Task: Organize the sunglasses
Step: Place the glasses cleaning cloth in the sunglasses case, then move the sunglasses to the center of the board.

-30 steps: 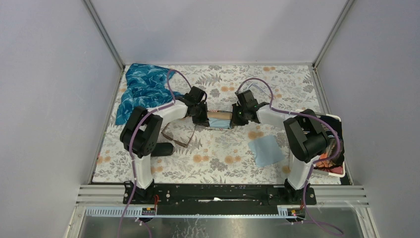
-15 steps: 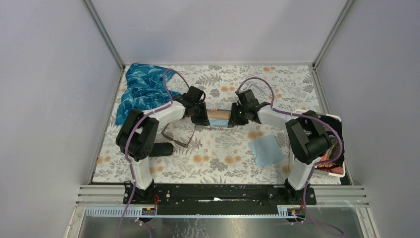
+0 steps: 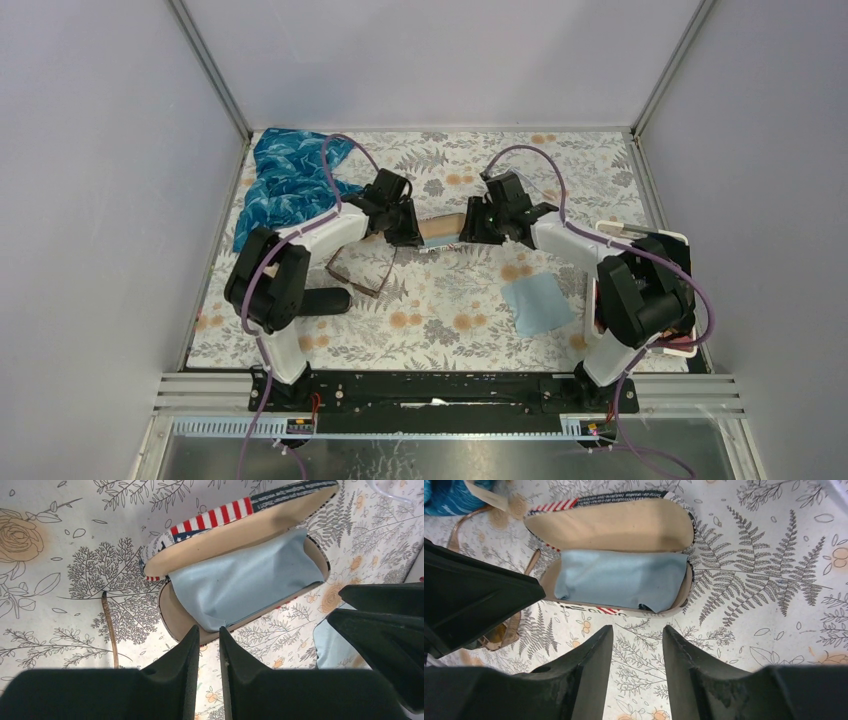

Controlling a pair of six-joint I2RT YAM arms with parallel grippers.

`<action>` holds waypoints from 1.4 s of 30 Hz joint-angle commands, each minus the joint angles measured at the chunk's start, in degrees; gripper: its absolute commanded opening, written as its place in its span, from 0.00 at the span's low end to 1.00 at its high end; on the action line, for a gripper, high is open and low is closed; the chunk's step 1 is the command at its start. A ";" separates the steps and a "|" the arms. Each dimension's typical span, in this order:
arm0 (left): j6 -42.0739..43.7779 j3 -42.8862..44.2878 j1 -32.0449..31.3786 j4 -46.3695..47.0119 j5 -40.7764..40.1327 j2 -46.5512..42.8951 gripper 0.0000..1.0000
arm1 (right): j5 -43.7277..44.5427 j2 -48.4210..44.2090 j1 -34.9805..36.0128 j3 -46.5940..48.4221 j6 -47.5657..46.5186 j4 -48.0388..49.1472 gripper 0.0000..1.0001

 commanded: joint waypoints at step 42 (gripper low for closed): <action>-0.32 -15.34 -7.67 -6.40 -11.83 -10.44 0.36 | 7.62 -24.69 -0.75 -11.78 0.13 -7.04 0.73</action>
